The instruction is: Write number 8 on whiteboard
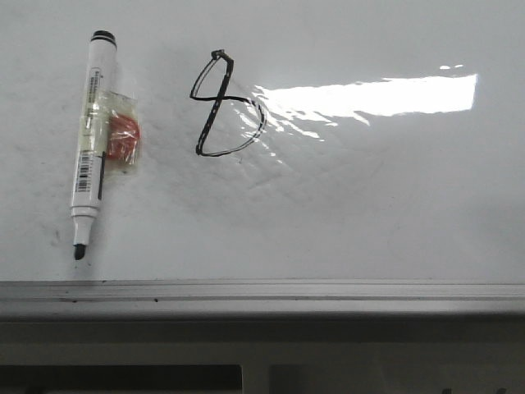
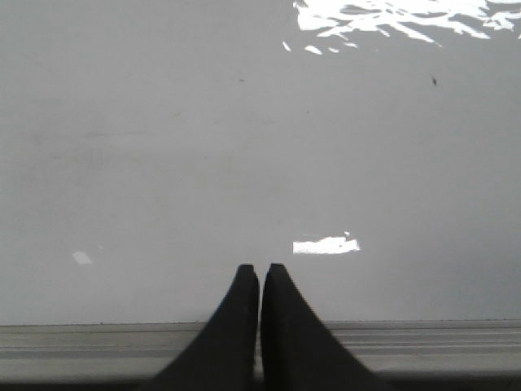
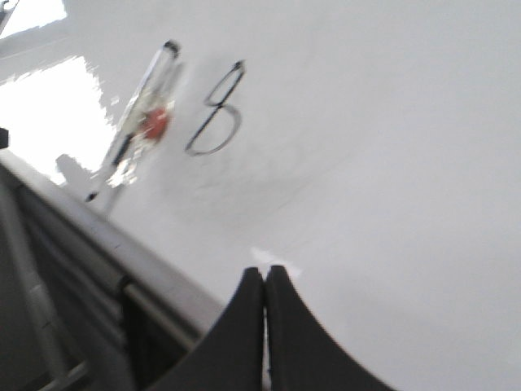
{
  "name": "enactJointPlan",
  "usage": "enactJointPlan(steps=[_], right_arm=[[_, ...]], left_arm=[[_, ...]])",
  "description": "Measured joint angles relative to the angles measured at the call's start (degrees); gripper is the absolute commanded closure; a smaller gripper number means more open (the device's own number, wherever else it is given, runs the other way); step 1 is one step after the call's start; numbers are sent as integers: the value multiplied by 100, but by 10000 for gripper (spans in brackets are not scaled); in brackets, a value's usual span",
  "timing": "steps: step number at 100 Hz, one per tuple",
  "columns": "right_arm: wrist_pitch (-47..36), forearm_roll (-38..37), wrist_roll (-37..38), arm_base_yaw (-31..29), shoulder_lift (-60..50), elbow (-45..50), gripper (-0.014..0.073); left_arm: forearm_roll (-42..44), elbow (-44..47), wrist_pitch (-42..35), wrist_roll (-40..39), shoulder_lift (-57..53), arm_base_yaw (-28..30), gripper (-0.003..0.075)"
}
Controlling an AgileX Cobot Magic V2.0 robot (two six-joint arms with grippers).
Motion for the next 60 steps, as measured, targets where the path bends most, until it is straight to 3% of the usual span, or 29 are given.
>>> enactJointPlan(steps=[30,44,60], right_arm=[[-403,-417,-11,-2770,-277,0,657],[-151,-393,-33,-3740,-655,0,657],[437,-230,-43,-4402,-879,0,657]], left_arm=[[0,0,0,0,0,0,741],[0,0,0,0,0,0,741],[0,0,0,0,0,0,741]])
